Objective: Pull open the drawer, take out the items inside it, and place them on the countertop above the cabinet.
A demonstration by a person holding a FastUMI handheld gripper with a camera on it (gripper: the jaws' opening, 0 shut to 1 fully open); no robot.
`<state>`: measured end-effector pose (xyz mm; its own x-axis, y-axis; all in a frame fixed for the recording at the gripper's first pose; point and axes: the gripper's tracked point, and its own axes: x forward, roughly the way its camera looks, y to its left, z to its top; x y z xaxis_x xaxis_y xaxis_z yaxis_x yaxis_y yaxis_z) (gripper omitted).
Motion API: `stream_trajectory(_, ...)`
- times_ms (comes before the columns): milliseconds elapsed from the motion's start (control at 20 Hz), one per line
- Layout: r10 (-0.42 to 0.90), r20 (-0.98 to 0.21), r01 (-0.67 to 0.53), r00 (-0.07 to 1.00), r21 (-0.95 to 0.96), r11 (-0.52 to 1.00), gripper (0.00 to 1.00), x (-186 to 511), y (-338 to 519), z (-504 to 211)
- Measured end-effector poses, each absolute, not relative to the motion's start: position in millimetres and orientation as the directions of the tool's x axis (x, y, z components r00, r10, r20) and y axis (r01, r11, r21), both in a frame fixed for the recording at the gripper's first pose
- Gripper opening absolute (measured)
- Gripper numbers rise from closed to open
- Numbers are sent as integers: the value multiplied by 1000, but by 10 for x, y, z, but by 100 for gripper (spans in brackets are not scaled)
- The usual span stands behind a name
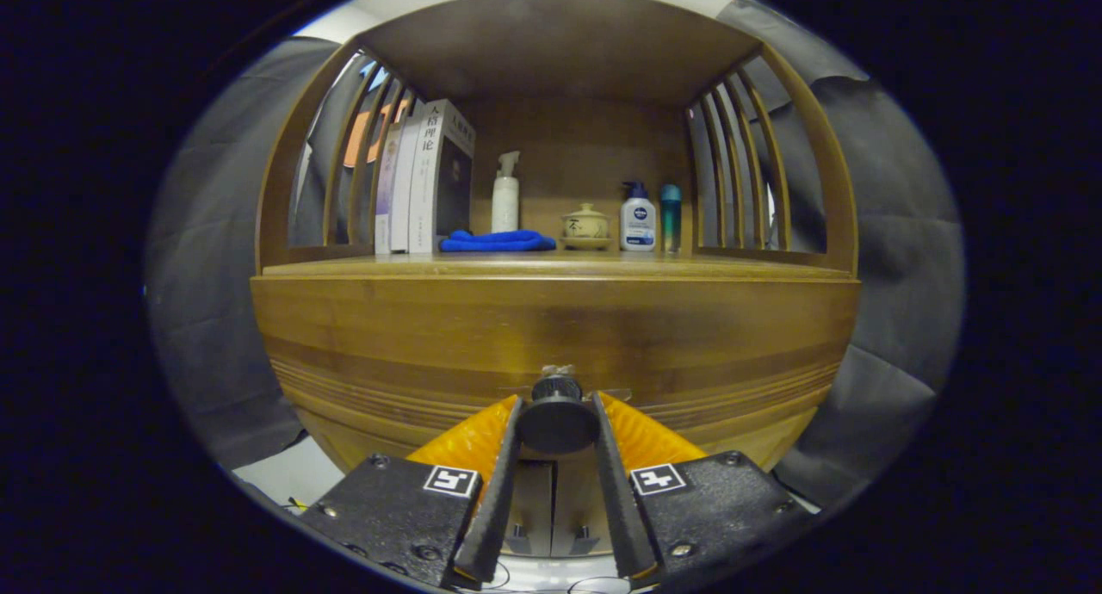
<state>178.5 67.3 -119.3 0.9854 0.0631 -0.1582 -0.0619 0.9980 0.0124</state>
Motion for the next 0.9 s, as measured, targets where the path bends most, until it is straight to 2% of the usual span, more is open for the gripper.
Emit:
stream_trajectory(350,82,-182,-81,980,15,997,36,1795,676,-1213)
stream_trajectory(900,91,-197,-87,976,29,996,34,1484,615,-1228)
